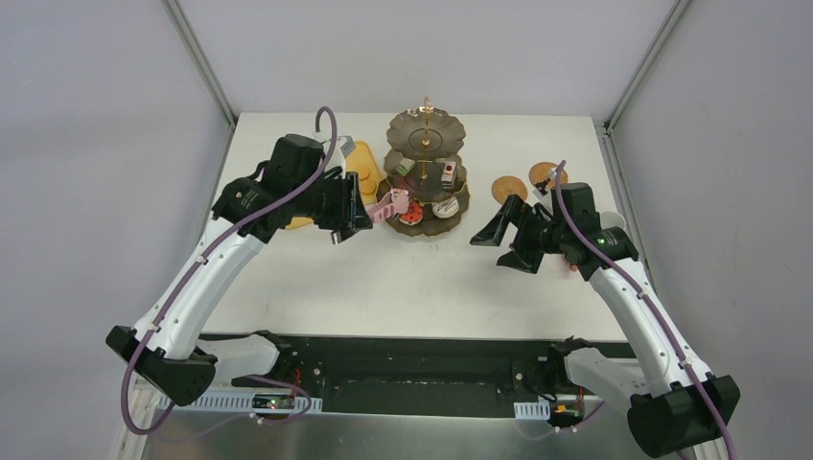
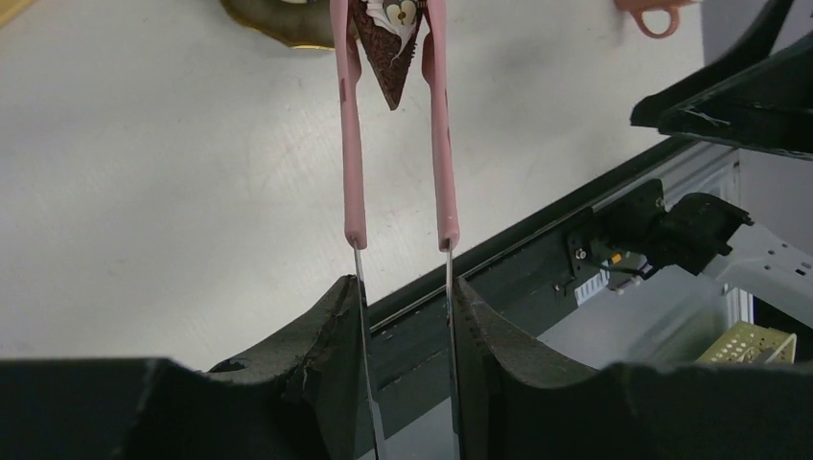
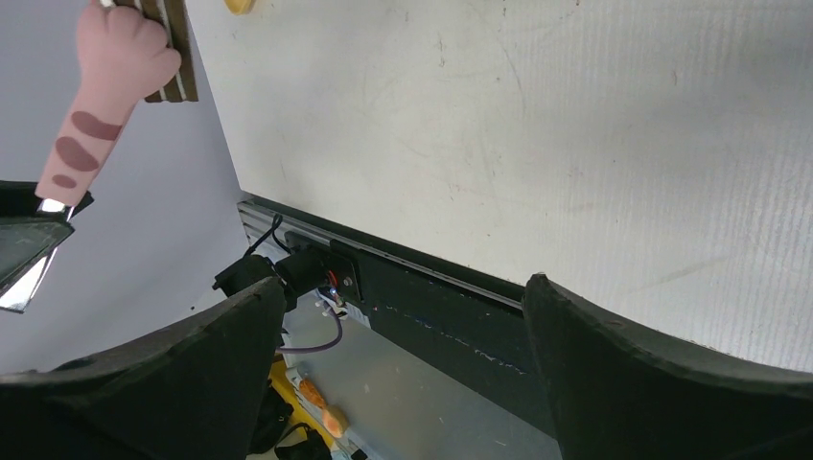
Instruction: Serve the afternoon tea
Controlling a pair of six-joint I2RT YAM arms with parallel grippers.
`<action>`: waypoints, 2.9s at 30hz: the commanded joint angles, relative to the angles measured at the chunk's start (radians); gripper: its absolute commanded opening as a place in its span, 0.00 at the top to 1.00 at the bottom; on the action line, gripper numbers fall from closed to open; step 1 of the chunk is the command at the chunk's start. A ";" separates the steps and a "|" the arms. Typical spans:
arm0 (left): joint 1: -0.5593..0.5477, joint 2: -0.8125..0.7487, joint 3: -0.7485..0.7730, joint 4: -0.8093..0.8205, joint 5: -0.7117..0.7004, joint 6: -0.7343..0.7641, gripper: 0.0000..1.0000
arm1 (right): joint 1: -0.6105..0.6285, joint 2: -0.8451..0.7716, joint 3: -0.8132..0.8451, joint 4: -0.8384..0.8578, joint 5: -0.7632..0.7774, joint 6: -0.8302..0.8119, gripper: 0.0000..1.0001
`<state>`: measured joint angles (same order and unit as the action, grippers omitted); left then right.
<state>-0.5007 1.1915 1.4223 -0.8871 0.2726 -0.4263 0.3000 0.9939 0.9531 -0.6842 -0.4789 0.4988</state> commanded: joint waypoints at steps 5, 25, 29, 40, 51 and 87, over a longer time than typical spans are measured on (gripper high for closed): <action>-0.087 0.036 0.111 0.089 0.010 0.054 0.83 | 0.002 -0.024 0.012 0.014 0.006 0.014 0.01; -0.122 0.226 0.208 0.155 -0.155 0.054 0.82 | 0.001 -0.043 0.004 0.007 0.008 0.025 0.01; -0.122 0.257 0.219 0.161 -0.171 0.054 0.81 | 0.000 -0.044 0.003 0.007 0.009 0.024 0.01; -0.122 0.298 0.210 0.170 -0.171 0.061 0.79 | -0.003 -0.041 -0.003 0.007 0.010 0.021 0.01; -0.122 0.318 0.195 0.167 -0.180 0.067 0.74 | -0.009 -0.032 -0.007 0.014 0.007 0.020 0.01; -0.122 0.346 0.215 0.155 -0.166 0.078 0.56 | -0.014 -0.041 -0.013 0.016 -0.001 0.020 0.01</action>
<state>-0.6163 1.5555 1.6089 -0.7532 0.1001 -0.3698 0.2913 0.9714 0.9421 -0.6849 -0.4763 0.5137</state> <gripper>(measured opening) 0.438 0.988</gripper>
